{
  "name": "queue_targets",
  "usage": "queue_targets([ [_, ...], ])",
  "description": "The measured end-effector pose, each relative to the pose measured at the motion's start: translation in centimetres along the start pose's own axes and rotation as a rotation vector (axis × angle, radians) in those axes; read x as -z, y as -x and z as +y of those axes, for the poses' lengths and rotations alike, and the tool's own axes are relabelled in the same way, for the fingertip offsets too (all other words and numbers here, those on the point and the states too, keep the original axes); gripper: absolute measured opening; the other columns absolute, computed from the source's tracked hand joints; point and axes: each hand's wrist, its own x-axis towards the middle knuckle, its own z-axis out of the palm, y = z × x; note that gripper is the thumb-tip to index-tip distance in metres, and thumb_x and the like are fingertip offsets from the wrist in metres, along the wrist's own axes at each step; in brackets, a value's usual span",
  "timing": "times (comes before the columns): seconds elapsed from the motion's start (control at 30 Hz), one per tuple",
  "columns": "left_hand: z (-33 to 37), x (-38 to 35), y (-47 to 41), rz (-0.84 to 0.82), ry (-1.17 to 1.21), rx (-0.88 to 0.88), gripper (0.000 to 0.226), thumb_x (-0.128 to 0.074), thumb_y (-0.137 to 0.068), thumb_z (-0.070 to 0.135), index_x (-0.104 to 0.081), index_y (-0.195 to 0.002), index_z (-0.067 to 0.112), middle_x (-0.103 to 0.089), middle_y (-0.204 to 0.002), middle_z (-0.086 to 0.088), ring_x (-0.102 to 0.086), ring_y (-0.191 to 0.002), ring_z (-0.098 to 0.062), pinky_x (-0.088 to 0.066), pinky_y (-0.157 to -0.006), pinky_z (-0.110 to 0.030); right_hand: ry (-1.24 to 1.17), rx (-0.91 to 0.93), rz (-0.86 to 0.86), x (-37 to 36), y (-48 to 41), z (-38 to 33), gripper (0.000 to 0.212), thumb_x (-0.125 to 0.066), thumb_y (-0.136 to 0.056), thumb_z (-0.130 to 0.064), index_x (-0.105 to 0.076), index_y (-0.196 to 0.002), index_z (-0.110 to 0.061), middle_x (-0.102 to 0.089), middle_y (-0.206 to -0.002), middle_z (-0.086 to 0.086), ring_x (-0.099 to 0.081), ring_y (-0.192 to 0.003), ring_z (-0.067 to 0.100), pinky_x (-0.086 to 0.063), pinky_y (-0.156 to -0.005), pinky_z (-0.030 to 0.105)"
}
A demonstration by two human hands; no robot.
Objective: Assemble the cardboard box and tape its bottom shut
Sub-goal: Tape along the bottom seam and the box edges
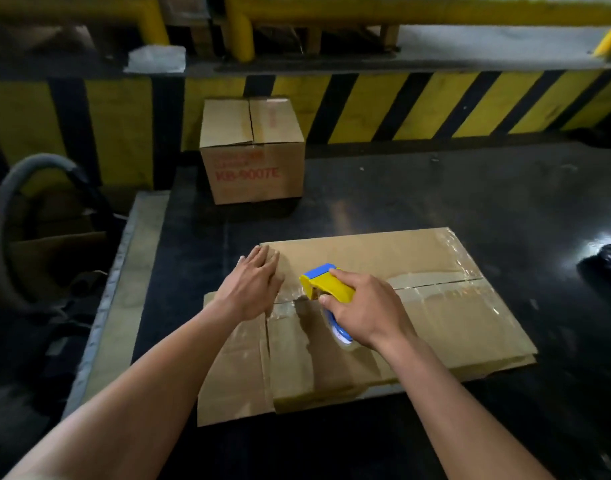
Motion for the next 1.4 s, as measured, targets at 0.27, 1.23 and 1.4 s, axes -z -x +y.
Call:
queue_targets([
  [0.27,-1.6,0.4,-0.9,-0.07,0.075,0.002,0.074,-0.04,-0.101,0.053,-0.016,-0.162,0.02,-0.004,-0.171,-0.007,-0.01,-0.156,-0.025,-0.021,-0.123,-0.04,0.047,-0.029,0.028,-0.8,-0.1,-0.7,0.057,-0.068,-0.082,-0.05,-0.057,-0.137,-0.035,-0.065,-0.132,-0.001,-0.058,-0.119,0.022,-0.045,-0.094,0.03],
  [1.23,-0.4,5.5,-5.0,-0.516,1.513,0.307,0.029,-0.067,-0.095,0.023,-0.072,-0.117,0.004,-0.076,-0.104,-0.012,-0.074,-0.093,-0.021,-0.061,-0.079,-0.03,-0.107,0.222,0.132,-0.1,-3.3,0.1,0.061,-0.071,-0.078,-0.058,-0.054,-0.136,-0.047,-0.056,-0.087,-0.001,-0.056,-0.079,0.011,-0.047,-0.069,0.022],
  [1.4,-0.6,6.3,-5.7,-0.539,1.461,0.308,0.022,-0.057,-0.101,0.006,-0.068,-0.117,-0.003,-0.075,-0.095,-0.016,-0.075,-0.079,-0.02,-0.061,-0.067,-0.026,-0.1,0.238,0.126,0.5,-3.2,-0.8,0.061,-0.068,-0.079,-0.063,-0.055,-0.136,-0.046,-0.056,-0.088,-0.004,-0.056,-0.081,0.011,-0.047,-0.068,0.019],
])
